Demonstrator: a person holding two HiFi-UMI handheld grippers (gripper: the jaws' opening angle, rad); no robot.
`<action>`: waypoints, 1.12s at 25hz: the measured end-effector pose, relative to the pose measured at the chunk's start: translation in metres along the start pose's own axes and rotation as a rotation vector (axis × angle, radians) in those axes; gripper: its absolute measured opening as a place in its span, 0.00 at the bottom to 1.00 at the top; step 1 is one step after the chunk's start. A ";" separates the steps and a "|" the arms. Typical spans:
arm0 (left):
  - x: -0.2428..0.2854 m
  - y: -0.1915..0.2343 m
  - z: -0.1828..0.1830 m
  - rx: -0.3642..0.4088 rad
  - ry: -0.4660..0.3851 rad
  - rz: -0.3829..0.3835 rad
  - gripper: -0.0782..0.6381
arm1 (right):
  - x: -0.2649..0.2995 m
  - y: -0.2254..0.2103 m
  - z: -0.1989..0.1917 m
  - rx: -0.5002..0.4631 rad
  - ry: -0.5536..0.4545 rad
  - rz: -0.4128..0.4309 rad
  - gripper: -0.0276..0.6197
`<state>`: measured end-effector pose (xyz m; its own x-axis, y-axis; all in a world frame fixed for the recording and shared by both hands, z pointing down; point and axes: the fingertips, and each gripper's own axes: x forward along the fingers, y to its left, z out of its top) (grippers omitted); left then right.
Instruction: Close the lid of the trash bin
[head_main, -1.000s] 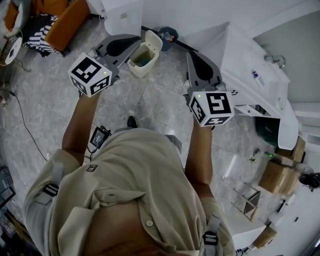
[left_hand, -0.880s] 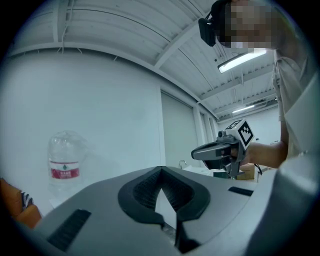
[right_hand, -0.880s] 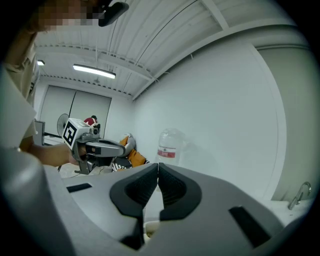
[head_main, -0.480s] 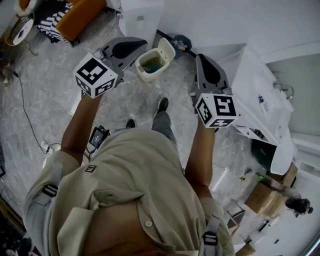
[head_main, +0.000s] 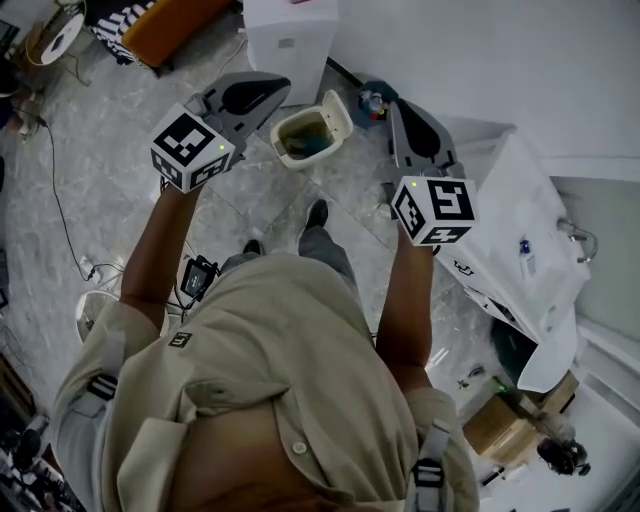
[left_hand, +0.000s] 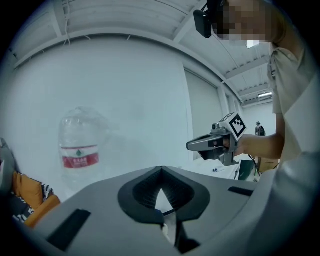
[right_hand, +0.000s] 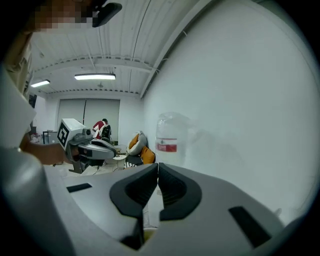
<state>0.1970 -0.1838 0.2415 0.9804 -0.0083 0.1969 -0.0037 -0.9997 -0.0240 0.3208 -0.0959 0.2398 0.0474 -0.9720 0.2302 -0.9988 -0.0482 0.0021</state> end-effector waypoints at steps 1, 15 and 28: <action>0.011 0.003 -0.005 -0.006 0.009 0.002 0.13 | 0.006 -0.009 -0.006 0.005 0.013 0.007 0.08; 0.150 0.025 -0.098 -0.035 0.186 -0.078 0.13 | 0.042 -0.102 -0.094 0.090 0.156 0.015 0.08; 0.257 0.030 -0.246 -0.118 0.385 -0.191 0.13 | 0.065 -0.157 -0.207 0.203 0.294 -0.025 0.08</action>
<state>0.4006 -0.2216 0.5322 0.8206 0.1913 0.5385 0.1263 -0.9797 0.1556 0.4785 -0.1035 0.4560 0.0374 -0.8639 0.5023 -0.9739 -0.1441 -0.1751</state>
